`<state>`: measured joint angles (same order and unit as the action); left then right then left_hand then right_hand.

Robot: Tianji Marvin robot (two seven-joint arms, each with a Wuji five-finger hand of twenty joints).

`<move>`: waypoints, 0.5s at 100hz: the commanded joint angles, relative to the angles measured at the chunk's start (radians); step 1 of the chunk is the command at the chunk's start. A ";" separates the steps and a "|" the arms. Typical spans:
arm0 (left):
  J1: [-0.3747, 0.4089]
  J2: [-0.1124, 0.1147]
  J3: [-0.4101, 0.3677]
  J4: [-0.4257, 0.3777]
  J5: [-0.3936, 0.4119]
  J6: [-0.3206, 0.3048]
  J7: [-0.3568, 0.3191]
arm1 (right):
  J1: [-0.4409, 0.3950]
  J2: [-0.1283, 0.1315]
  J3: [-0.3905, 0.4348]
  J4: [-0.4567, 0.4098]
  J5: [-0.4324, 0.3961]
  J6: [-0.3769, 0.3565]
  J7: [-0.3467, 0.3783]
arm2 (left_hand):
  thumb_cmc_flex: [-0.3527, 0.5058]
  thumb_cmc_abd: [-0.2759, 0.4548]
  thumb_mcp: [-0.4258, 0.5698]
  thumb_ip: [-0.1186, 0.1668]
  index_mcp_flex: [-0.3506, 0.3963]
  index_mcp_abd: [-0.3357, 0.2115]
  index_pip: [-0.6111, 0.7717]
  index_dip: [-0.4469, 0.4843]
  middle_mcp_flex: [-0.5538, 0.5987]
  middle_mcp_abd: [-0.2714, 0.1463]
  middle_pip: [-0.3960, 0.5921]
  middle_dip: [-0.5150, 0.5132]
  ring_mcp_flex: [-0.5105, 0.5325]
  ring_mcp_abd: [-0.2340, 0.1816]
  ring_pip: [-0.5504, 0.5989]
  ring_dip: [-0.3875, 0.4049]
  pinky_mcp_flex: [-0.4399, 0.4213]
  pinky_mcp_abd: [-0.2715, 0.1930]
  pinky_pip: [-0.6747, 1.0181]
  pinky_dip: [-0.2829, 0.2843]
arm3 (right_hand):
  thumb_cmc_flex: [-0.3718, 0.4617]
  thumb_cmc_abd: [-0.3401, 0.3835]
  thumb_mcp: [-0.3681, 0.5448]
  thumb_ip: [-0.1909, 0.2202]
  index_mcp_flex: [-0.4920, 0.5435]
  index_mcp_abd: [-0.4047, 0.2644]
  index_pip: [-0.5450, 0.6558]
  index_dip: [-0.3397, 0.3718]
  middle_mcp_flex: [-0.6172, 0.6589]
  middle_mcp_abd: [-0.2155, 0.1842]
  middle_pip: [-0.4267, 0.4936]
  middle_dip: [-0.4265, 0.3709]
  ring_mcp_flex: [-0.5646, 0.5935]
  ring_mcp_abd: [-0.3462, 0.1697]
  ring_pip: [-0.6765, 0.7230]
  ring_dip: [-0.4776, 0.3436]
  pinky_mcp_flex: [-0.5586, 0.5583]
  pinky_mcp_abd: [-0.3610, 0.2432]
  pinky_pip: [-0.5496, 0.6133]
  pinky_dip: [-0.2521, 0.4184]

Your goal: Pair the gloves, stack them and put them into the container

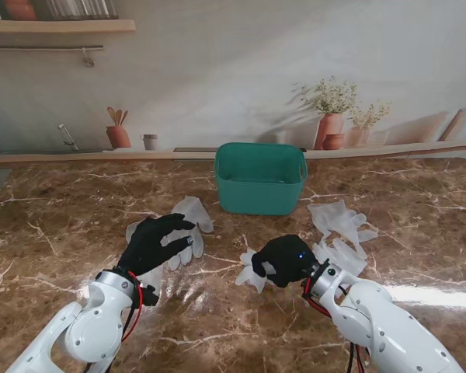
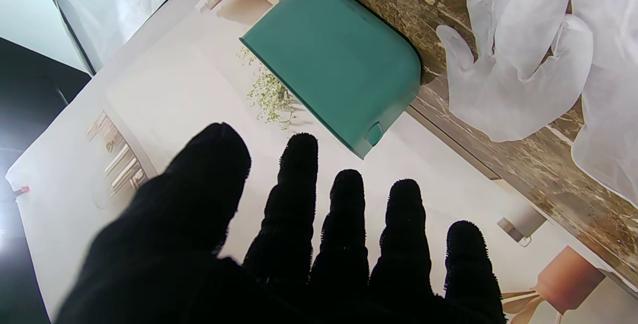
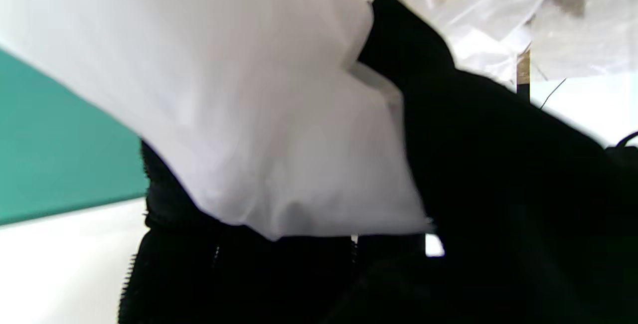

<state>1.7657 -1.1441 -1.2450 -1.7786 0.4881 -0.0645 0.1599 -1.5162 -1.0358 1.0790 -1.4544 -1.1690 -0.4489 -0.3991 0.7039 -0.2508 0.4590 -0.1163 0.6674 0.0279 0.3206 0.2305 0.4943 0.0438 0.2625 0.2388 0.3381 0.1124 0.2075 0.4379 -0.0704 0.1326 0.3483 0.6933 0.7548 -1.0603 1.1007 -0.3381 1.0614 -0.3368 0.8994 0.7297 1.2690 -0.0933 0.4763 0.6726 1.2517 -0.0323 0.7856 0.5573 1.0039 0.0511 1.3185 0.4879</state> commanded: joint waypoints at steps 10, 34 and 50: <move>0.008 0.000 0.004 0.004 -0.001 -0.003 -0.001 | 0.048 -0.016 0.032 -0.063 0.012 0.007 0.013 | 0.027 0.048 -0.031 0.029 0.008 -0.030 0.003 0.002 0.012 -0.035 -0.016 -0.012 -0.015 -0.054 -0.029 -0.014 -0.013 -0.005 -0.030 0.013 | 0.058 0.014 0.050 0.052 0.020 0.004 0.030 -0.016 0.037 -0.025 0.019 0.018 0.036 0.001 0.027 0.032 0.035 -0.035 0.047 0.001; 0.010 -0.001 0.005 0.004 0.000 -0.003 0.003 | 0.171 -0.030 0.032 -0.063 0.028 0.065 0.014 | 0.029 0.048 -0.034 0.029 0.008 -0.029 0.003 0.002 0.012 -0.036 -0.017 -0.012 -0.016 -0.054 -0.031 -0.015 -0.014 -0.006 -0.032 0.012 | 0.054 0.027 0.049 0.053 0.013 0.004 0.031 -0.021 0.034 -0.024 0.014 0.020 0.035 -0.001 0.024 0.029 0.035 -0.035 0.047 0.002; 0.013 -0.001 0.005 0.003 -0.002 0.000 0.002 | 0.275 -0.047 -0.005 0.003 0.079 0.097 0.003 | 0.031 0.048 -0.034 0.029 0.008 -0.028 0.001 0.001 0.010 -0.034 -0.017 -0.012 -0.018 -0.053 -0.032 -0.015 -0.014 -0.006 -0.034 0.012 | 0.053 0.039 0.045 0.055 0.009 0.002 0.033 -0.025 0.032 -0.028 0.012 0.022 0.035 -0.003 0.020 0.028 0.032 -0.036 0.046 0.002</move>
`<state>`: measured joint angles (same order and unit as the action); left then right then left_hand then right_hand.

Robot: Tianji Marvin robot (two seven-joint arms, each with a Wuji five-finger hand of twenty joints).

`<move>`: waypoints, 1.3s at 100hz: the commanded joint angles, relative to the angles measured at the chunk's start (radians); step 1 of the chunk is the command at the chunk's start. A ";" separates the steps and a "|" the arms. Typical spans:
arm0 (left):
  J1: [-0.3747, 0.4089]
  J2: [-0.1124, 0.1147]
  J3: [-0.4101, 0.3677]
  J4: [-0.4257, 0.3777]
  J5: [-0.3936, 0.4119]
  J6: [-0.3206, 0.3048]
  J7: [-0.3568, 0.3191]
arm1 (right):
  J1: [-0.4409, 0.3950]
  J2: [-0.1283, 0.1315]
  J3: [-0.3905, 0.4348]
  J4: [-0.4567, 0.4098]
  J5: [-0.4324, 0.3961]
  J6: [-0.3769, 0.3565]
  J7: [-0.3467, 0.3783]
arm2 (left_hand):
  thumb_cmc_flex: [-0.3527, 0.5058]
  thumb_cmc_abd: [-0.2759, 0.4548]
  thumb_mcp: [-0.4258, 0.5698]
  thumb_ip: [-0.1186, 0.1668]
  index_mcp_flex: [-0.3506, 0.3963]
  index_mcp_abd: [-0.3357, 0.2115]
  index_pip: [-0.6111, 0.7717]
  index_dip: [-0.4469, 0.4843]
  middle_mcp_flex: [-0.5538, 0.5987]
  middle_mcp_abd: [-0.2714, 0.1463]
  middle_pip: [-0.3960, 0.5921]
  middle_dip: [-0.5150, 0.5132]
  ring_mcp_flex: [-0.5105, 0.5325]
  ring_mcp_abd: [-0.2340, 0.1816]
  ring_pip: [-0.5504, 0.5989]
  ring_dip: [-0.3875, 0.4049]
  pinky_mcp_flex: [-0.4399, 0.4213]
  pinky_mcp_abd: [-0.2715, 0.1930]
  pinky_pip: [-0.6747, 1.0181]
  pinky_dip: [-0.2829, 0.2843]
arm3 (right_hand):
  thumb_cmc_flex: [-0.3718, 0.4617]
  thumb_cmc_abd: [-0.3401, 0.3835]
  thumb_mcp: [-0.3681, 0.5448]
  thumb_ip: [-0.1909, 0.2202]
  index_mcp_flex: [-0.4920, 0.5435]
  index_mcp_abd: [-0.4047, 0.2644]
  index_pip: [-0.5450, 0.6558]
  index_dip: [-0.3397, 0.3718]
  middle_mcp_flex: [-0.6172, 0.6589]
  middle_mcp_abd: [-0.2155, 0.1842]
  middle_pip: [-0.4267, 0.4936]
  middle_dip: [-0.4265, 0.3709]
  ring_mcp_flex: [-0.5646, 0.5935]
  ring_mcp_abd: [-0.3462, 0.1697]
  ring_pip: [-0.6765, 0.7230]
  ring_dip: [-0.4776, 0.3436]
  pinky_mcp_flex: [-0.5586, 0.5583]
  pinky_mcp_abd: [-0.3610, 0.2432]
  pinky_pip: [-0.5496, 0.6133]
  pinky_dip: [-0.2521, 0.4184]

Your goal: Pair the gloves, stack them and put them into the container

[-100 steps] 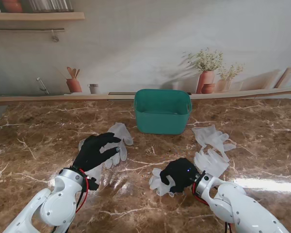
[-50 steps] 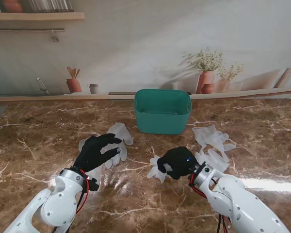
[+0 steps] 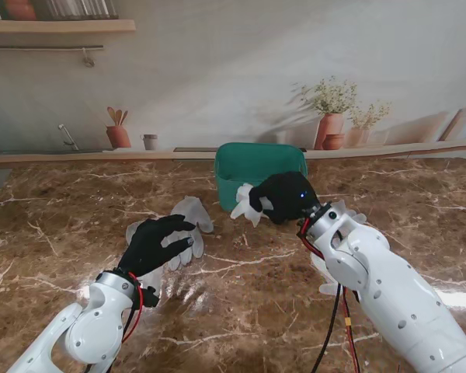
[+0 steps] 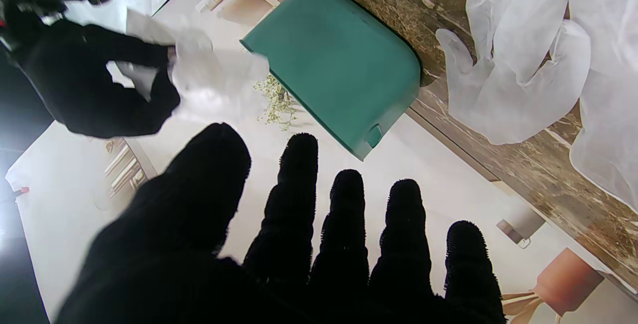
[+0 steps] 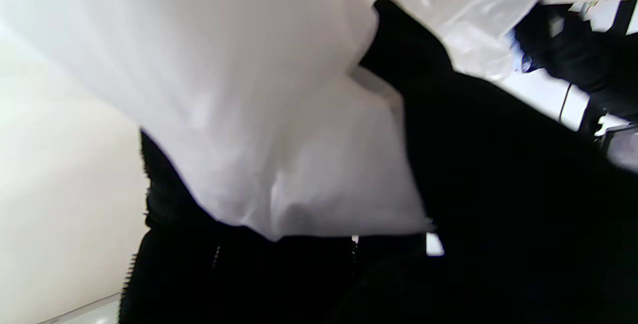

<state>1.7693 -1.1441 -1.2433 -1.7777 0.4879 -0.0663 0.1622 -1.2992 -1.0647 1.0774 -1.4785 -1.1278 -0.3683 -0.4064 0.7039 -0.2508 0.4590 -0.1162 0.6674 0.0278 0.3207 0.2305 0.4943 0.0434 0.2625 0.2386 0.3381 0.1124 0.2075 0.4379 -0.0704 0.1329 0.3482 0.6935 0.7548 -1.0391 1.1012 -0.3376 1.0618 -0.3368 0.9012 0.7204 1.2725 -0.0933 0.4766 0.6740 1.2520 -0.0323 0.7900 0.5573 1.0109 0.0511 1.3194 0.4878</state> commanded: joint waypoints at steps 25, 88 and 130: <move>0.010 0.001 0.003 -0.001 0.000 0.007 -0.006 | 0.209 -0.036 -0.090 0.164 0.092 0.057 -0.003 | 0.032 0.047 -0.034 0.030 0.009 -0.026 0.000 0.001 0.012 -0.034 -0.016 -0.012 -0.018 -0.053 -0.031 -0.015 -0.014 -0.006 -0.035 0.012 | 0.054 0.025 0.037 0.057 0.006 0.000 0.033 -0.019 0.027 -0.028 0.009 0.023 0.034 -0.005 0.011 0.030 0.019 -0.040 0.042 0.003; 0.018 0.004 -0.011 -0.012 0.013 0.025 -0.020 | 0.573 -0.119 -0.415 0.625 0.250 0.150 -0.114 | 0.028 0.047 -0.033 0.029 0.004 -0.029 0.000 0.001 0.011 -0.037 -0.016 -0.011 -0.023 -0.056 -0.032 -0.015 -0.016 -0.010 -0.044 0.013 | 0.049 0.068 0.020 0.067 -0.021 0.002 0.036 -0.026 0.008 -0.027 -0.001 0.031 0.029 -0.008 -0.023 0.033 -0.007 -0.044 0.027 0.010; 0.024 0.008 -0.021 -0.017 0.019 0.030 -0.035 | 0.725 -0.213 -0.597 0.892 0.393 0.132 -0.156 | 0.031 0.048 -0.036 0.029 0.004 -0.029 -0.001 0.000 0.011 -0.040 -0.018 -0.012 -0.026 -0.058 -0.035 -0.017 -0.017 -0.011 -0.050 0.016 | 0.026 0.105 0.017 0.072 -0.072 0.011 0.059 -0.095 -0.019 -0.018 -0.021 0.018 0.001 0.000 -0.075 0.047 -0.048 -0.034 -0.003 0.022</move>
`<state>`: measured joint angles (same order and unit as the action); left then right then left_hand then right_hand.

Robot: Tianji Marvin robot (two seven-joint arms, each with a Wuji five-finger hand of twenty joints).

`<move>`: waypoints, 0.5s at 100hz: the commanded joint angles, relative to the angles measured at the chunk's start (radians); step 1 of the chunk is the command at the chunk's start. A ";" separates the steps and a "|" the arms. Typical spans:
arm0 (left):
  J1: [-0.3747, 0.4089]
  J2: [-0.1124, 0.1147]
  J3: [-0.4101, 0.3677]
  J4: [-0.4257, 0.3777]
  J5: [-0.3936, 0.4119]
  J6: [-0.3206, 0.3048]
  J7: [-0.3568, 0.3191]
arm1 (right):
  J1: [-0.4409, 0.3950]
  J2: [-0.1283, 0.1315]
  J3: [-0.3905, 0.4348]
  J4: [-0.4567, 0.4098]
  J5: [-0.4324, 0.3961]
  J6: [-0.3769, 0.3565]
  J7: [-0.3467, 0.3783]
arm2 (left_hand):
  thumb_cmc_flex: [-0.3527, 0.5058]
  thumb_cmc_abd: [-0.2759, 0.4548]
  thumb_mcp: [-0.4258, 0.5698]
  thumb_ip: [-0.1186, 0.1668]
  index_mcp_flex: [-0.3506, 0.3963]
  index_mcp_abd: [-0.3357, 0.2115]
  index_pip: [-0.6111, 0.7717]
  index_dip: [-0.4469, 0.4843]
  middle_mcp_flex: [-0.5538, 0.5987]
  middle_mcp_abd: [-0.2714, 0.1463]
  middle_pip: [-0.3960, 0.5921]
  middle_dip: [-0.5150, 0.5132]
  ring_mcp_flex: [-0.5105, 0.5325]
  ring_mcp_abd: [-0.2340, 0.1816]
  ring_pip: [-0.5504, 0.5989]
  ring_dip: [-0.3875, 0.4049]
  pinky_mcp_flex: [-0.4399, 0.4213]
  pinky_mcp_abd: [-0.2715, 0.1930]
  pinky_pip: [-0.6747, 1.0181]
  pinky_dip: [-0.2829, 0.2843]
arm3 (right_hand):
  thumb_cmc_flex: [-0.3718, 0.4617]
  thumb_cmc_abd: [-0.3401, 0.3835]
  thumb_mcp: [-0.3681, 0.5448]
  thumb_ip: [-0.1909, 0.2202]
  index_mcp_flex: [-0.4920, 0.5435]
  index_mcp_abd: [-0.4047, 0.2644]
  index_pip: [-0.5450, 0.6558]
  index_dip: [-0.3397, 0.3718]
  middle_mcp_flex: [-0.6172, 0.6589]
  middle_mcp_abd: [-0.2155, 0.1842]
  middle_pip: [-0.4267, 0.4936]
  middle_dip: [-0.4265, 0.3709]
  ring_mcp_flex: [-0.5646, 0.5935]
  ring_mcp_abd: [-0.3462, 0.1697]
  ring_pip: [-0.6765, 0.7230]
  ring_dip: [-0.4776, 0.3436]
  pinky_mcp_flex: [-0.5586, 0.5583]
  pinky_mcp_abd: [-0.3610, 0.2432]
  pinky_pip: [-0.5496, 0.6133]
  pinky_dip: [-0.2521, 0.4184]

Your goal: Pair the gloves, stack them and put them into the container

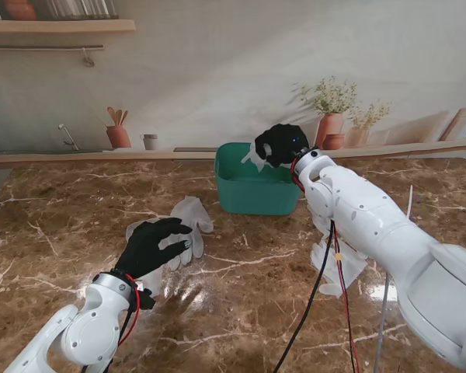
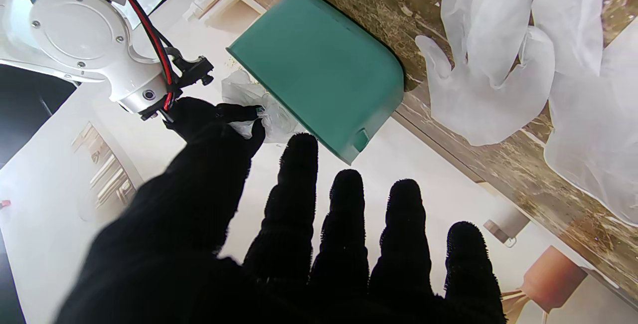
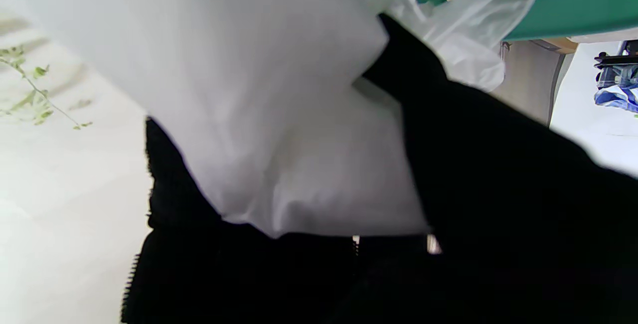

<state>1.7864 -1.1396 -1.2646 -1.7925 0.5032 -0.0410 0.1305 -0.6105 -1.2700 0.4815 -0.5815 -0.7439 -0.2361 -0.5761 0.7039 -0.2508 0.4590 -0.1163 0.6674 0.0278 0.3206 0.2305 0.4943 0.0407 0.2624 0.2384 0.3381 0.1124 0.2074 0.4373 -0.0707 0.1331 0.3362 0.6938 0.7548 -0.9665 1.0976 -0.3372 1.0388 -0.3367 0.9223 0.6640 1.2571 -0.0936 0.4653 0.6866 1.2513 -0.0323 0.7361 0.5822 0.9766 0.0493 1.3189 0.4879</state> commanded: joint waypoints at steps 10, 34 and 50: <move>0.006 0.003 0.001 -0.003 0.003 0.008 -0.005 | 0.043 -0.007 -0.010 0.000 0.016 0.000 0.040 | 0.033 0.048 -0.035 0.030 0.005 -0.027 -0.001 0.000 0.009 -0.037 -0.018 -0.012 -0.027 -0.057 -0.035 -0.016 -0.017 -0.011 -0.040 0.017 | -0.023 0.030 0.023 0.055 -0.149 0.049 -0.014 -0.168 -0.070 -0.016 -0.065 -0.012 -0.061 -0.003 -0.112 0.024 -0.089 -0.023 -0.065 0.024; -0.002 0.004 0.007 0.002 -0.001 0.007 -0.009 | 0.051 0.004 -0.023 -0.008 0.018 0.036 0.110 | 0.034 0.049 -0.035 0.029 0.009 -0.031 0.003 0.002 0.009 -0.038 -0.017 -0.012 -0.030 -0.058 -0.035 -0.016 -0.017 -0.011 -0.043 0.019 | -0.148 0.069 0.074 0.141 -0.203 0.139 -0.354 -0.140 -0.238 -0.010 -0.072 -0.153 -0.190 -0.026 -0.286 -0.033 -0.247 -0.002 -0.206 0.053; -0.006 0.004 0.010 0.005 -0.002 0.008 -0.011 | 0.053 0.016 -0.024 -0.029 0.013 0.069 0.165 | 0.035 0.048 -0.034 0.029 0.014 -0.033 0.007 0.003 0.008 -0.032 -0.017 -0.012 -0.028 -0.056 -0.034 -0.016 -0.017 -0.011 -0.045 0.020 | -0.199 0.079 0.064 0.187 -0.284 0.158 -0.473 -0.138 -0.330 -0.012 -0.095 -0.221 -0.288 -0.022 -0.334 -0.074 -0.342 0.012 -0.267 0.052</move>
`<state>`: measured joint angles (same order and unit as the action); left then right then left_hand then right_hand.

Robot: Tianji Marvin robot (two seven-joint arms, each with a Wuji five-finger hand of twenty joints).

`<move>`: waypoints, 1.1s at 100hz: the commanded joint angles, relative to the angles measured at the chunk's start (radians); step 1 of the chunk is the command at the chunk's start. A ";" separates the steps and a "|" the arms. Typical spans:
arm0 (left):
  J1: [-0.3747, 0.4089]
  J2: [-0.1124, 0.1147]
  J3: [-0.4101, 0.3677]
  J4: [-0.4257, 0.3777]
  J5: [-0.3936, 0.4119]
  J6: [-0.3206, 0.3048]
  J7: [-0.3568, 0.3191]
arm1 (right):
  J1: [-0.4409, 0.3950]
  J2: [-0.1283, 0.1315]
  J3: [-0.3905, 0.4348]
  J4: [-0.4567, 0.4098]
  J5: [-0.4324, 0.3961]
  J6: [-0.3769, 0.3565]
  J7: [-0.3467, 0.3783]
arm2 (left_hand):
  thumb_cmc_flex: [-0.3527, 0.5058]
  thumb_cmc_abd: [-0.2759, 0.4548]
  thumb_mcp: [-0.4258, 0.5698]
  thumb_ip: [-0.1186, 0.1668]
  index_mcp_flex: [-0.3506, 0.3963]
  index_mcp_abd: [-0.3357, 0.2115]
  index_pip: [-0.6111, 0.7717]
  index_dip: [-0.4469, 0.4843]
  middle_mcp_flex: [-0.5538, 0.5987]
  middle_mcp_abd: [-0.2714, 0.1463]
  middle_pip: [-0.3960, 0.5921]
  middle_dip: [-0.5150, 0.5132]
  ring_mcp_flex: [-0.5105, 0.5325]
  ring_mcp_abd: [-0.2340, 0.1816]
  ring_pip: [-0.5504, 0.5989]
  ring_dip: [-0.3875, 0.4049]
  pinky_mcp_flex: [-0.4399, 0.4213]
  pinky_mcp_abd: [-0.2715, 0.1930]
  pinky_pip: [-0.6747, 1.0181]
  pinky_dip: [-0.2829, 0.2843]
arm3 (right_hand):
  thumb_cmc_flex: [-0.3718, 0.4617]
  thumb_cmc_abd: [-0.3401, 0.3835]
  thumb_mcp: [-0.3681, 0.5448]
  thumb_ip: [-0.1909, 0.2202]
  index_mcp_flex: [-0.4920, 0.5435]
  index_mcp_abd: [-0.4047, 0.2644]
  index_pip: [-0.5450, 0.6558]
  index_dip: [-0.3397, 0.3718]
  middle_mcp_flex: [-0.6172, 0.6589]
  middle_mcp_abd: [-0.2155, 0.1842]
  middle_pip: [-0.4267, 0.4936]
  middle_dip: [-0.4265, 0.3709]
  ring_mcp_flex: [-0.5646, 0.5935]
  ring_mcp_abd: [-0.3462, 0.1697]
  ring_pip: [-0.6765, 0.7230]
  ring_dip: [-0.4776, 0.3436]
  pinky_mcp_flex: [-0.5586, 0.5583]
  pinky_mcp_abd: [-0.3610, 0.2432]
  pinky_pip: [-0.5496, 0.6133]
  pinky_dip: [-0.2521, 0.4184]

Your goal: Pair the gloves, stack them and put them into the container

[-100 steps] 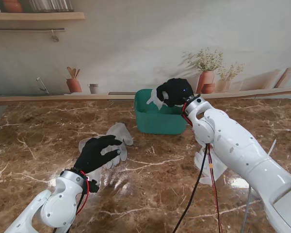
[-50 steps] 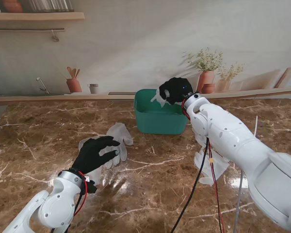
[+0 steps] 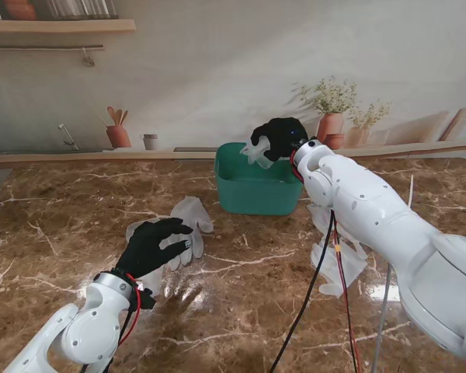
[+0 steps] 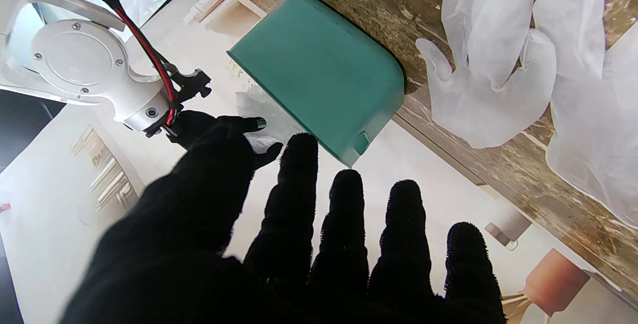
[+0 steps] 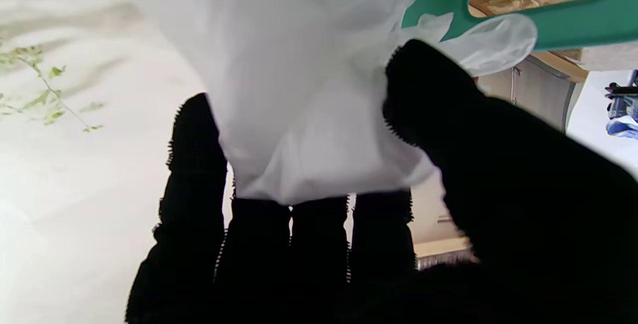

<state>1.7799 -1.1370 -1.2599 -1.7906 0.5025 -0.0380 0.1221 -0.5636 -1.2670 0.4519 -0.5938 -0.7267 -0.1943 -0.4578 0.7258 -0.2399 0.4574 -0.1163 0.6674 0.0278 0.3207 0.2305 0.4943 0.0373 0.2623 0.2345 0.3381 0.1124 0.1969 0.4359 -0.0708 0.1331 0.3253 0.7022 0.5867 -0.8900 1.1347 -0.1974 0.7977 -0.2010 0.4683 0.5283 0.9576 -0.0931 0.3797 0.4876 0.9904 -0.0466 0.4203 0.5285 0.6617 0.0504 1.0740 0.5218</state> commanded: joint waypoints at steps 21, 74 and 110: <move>-0.002 0.002 0.007 0.004 -0.007 0.007 -0.010 | 0.020 0.018 -0.022 -0.026 0.007 0.059 0.141 | 0.011 0.039 -0.037 0.028 0.017 -0.046 0.014 0.007 -0.001 -0.020 -0.019 -0.009 -0.036 -0.054 -0.026 -0.015 -0.019 -0.012 -0.041 0.013 | -0.069 0.038 0.008 0.048 -0.086 0.033 -0.060 -0.021 -0.075 -0.008 -0.028 -0.043 -0.088 -0.002 -0.045 -0.039 -0.083 0.018 -0.052 0.022; -0.006 0.002 0.010 0.008 -0.012 0.006 -0.011 | -0.048 0.080 0.084 -0.164 0.004 0.050 0.302 | 0.034 0.043 -0.077 0.015 0.021 -0.058 0.023 0.014 -0.012 -0.014 -0.022 -0.010 -0.050 -0.044 -0.028 -0.012 -0.023 -0.015 -0.064 0.024 | -0.297 0.113 -0.129 0.052 -0.158 -0.069 -0.164 -0.086 -0.136 0.011 -0.163 -0.140 -0.149 0.098 -0.156 -0.114 -0.167 0.076 -0.119 0.059; -0.024 -0.001 0.021 0.034 -0.002 -0.029 0.015 | -0.376 0.196 0.483 -0.579 -0.245 0.050 0.396 | 0.010 0.042 -0.049 0.029 0.007 -0.025 0.000 0.000 -0.021 -0.012 -0.006 -0.001 -0.041 -0.058 -0.022 -0.023 0.022 -0.040 0.163 -0.023 | -0.311 0.151 -0.172 0.061 -0.161 0.017 -0.176 -0.096 -0.151 0.002 -0.173 -0.165 -0.160 0.016 -0.184 -0.141 -0.174 0.006 -0.191 0.036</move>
<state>1.7619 -1.1363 -1.2457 -1.7689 0.4962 -0.0579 0.1277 -0.8630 -1.1042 0.9075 -1.1273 -0.9609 -0.1434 -0.0726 0.7278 -0.2213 0.4077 -0.1163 0.6674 0.0048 0.3330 0.2305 0.4943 0.0373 0.2610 0.2334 0.3272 0.1121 0.1952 0.4318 -0.0517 0.1340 0.4124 0.7206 0.3116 -0.7480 0.9753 -0.1928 0.6553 -0.1895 0.3005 0.4459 0.8170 -0.0823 0.2212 0.3409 0.8430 -0.0106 0.2474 0.4093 0.4893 0.0807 0.9011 0.5591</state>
